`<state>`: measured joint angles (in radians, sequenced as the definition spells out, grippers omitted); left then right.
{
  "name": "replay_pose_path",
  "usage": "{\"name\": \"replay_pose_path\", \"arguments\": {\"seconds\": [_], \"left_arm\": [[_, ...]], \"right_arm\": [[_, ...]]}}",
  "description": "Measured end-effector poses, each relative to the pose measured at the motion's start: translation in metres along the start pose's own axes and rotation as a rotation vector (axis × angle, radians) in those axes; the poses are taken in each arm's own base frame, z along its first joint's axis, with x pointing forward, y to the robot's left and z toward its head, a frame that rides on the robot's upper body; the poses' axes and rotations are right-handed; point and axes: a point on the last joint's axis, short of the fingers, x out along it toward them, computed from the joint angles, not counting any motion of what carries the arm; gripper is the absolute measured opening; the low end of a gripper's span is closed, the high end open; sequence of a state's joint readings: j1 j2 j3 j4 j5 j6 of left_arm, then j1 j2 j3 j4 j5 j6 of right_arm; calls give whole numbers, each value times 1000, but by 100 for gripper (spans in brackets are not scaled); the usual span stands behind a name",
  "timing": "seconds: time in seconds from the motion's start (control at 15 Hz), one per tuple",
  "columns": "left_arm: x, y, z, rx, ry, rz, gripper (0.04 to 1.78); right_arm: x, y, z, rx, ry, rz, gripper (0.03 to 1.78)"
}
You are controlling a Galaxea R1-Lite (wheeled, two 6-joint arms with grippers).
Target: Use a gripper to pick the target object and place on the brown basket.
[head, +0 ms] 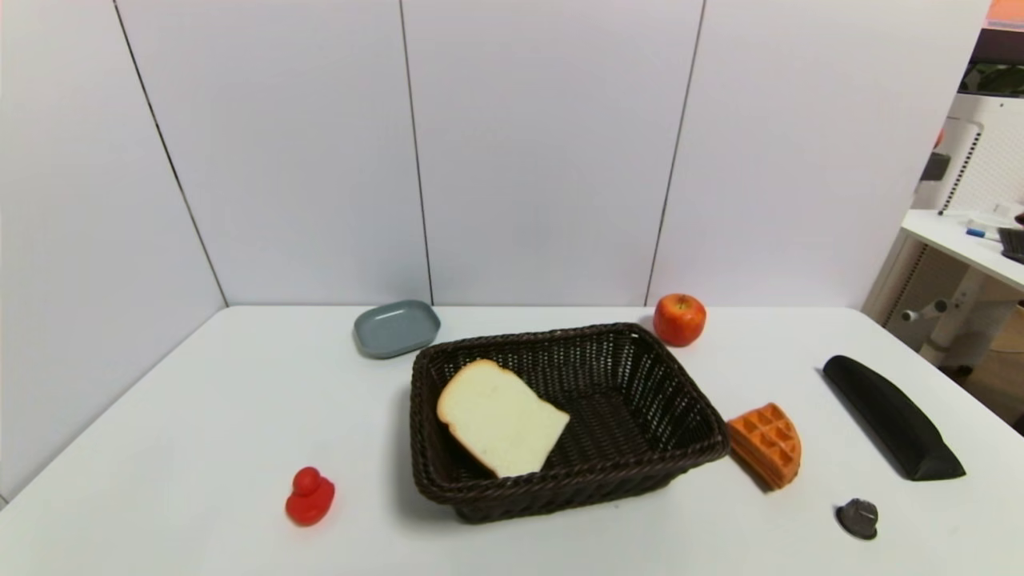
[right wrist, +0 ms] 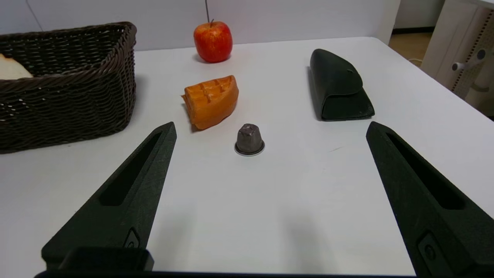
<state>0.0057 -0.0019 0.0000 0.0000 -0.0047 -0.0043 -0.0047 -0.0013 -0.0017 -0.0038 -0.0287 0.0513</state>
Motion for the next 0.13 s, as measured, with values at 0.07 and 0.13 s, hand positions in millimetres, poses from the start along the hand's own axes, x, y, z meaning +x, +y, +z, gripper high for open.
{"name": "replay_pose_path", "arguments": {"seconds": [0.07, 0.13], "left_arm": [[0, 0, 0, 0, 0, 0, 169], [0, 0, 0, 0, 0, 0, 169]], "right_arm": [[0, 0, 0, 1, 0, 0, 170], [0, 0, 0, 3, 1, 0, 170]]}}
